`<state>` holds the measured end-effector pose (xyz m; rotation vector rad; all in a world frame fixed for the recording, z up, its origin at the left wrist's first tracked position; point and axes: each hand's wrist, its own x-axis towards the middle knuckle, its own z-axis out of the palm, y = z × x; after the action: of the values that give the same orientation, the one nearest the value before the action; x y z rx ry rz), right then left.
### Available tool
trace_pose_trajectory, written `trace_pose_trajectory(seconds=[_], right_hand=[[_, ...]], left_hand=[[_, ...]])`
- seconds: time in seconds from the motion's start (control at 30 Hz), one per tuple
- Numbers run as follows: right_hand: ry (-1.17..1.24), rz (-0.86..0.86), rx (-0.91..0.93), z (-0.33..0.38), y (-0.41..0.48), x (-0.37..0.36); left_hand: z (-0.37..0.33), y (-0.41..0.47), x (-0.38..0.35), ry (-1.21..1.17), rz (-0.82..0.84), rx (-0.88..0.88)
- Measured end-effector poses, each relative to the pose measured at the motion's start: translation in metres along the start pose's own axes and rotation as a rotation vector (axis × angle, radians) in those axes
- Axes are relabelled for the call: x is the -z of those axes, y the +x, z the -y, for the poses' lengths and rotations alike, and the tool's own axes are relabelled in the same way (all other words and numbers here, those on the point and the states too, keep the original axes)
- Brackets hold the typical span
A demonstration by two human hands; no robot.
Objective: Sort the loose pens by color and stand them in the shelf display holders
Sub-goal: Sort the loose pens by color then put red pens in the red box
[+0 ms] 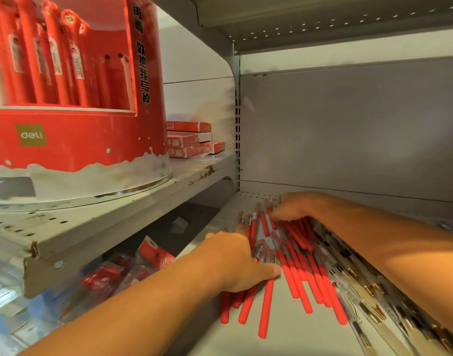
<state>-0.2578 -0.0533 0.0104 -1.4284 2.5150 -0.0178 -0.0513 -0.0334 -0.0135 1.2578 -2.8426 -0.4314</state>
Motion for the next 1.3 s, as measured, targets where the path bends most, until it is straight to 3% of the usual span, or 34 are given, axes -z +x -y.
trace_pose_trajectory(seconds=[0.37, 0.8, 1.03, 1.23, 1.3], right_hand=[[-0.103, 0.057, -0.051, 0.005, 0.001, 0.005], [0.007, -0.047, -0.113, -0.001, 0.013, -0.007], [0.05, -0.089, -0.056, -0.004, 0.011, -0.006], [0.166, -0.269, 0.063, -0.006, -0.02, 0.027], [0.213, -0.238, 0.063, -0.001, -0.039, 0.029]], left_hand=[[0.013, 0.004, -0.003, -0.137, 0.054, -0.182], [0.014, 0.006, -0.007, -0.077, 0.082, -0.151], [0.014, 0.01, -0.018, -0.027, 0.063, -0.169], [0.014, 0.015, -0.019, -0.024, 0.057, -0.176], [0.014, 0.016, -0.017, -0.054, 0.042, -0.179]])
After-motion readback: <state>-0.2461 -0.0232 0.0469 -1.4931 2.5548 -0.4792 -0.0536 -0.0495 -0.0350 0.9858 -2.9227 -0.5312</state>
